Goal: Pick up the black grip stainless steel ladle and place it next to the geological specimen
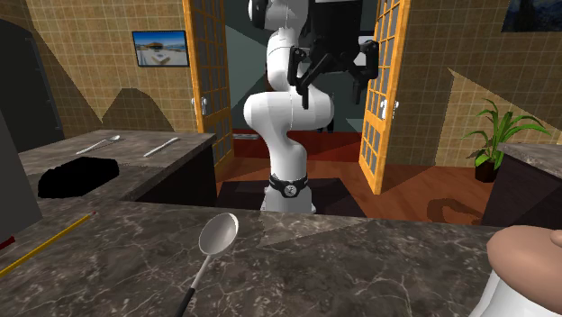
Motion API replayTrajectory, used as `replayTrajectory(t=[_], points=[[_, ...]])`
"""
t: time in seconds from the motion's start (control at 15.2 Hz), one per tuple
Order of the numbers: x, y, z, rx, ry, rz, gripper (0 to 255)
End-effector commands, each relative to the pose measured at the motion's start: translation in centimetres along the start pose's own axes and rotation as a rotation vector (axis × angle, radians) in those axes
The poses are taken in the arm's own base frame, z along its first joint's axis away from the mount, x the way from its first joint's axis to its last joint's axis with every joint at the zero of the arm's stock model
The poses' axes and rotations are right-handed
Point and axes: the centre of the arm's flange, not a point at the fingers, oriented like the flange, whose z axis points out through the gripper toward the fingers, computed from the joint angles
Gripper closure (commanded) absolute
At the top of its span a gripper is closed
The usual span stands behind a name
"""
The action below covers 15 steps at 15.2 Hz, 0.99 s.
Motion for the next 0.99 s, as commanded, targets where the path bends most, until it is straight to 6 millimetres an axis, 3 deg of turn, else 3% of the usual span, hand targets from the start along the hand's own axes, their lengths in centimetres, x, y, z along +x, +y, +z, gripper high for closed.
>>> replayTrajectory(t=[0.0, 0.92], points=[[0.0, 0.0, 0.0, 0.000, 0.000, 0.000, 0], [10.2, 13.1, 6.2, 0.036, 0.115, 0.117, 0]])
